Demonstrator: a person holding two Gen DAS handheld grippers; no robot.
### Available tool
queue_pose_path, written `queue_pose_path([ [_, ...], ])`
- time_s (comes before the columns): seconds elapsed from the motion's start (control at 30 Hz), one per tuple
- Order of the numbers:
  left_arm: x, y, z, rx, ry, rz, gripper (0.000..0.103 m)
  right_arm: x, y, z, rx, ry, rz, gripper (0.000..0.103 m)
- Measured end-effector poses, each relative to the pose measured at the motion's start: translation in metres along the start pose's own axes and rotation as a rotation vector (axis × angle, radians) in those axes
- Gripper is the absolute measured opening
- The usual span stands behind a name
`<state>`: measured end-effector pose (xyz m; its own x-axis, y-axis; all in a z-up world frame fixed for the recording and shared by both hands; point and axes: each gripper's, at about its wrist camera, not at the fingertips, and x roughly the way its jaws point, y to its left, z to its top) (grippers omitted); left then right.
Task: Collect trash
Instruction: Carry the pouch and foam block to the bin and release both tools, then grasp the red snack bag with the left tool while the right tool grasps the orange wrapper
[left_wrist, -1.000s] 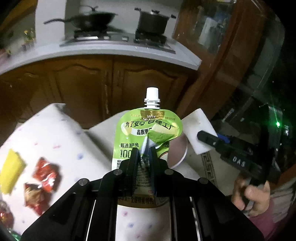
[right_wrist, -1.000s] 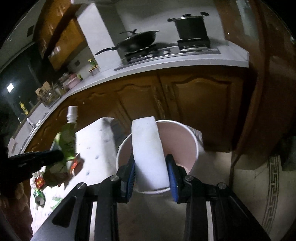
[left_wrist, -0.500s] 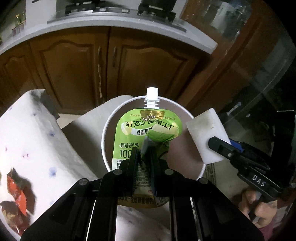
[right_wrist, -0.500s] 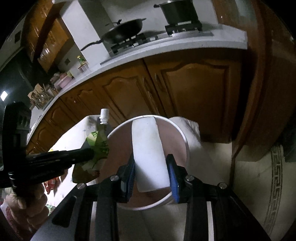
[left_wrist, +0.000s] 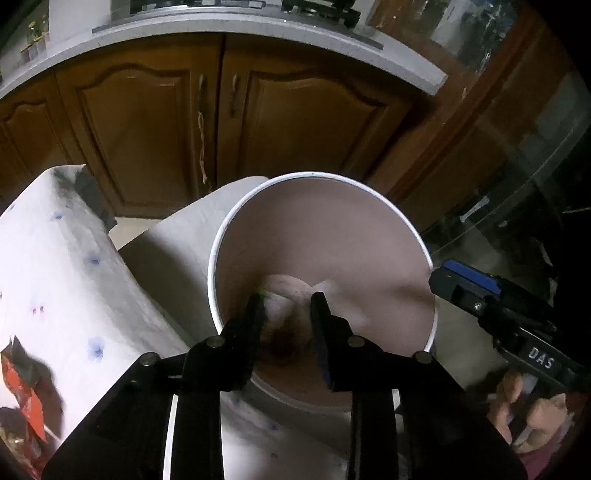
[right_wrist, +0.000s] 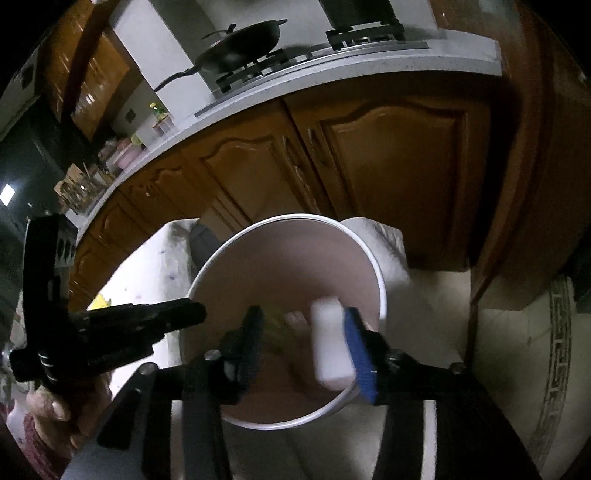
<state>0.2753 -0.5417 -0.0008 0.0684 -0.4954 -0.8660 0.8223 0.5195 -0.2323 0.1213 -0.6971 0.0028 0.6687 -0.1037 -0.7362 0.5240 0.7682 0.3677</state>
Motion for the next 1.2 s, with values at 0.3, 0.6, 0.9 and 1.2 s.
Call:
queue_pose_path([
  [0.3, -0.051, 0.017, -0.015, -0.055, -0.07, 0.016, 0.04, -0.019, 0.004, -0.003, 0.014, -0.046, 0.028, 0.049],
  [0.6, -0.142, 0.056, -0.068, -0.15, -0.216, 0.073, 0.063, -0.056, 0.036, -0.018, 0.018, -0.141, 0.135, 0.083],
  [0.9, -0.212, 0.109, -0.146, -0.253, -0.336, 0.205, 0.068, -0.077, 0.1, -0.051, -0.073, -0.182, 0.209, 0.087],
  [1.2, -0.244, 0.161, -0.235, -0.373, -0.367, 0.3, 0.069, -0.065, 0.171, -0.1, -0.204, -0.129, 0.267, 0.091],
])
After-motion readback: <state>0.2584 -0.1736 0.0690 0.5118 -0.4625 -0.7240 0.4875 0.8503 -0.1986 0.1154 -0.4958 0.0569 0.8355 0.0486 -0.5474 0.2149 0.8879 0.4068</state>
